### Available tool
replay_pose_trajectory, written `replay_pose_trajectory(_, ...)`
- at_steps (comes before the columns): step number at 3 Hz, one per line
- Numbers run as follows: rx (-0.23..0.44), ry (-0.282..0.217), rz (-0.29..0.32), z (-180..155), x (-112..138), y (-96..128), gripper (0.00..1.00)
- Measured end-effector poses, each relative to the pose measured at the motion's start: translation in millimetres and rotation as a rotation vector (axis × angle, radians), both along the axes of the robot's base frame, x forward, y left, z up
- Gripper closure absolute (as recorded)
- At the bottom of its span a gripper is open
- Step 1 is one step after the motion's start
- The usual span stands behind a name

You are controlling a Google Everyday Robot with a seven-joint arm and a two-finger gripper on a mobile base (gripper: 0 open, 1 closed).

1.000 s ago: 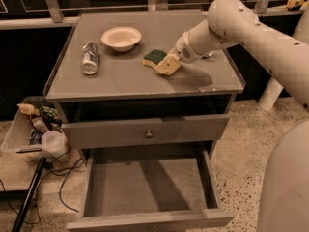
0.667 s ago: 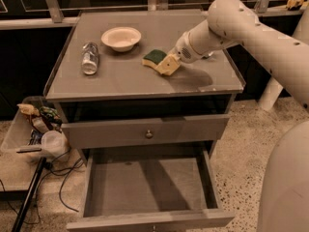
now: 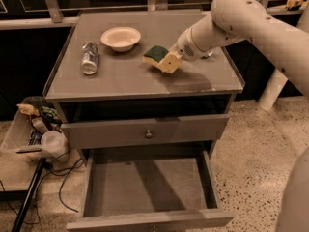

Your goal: Place sponge into middle drawer

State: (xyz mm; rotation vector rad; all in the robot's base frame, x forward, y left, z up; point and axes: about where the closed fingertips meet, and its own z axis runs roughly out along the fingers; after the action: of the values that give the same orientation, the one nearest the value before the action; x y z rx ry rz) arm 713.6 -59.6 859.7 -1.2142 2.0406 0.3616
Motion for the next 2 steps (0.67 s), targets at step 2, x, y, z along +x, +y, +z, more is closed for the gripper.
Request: replay_pose_trajectory(2,-0.008,-0.052,0.025,32.2,-64.9,-10.8,1.0)
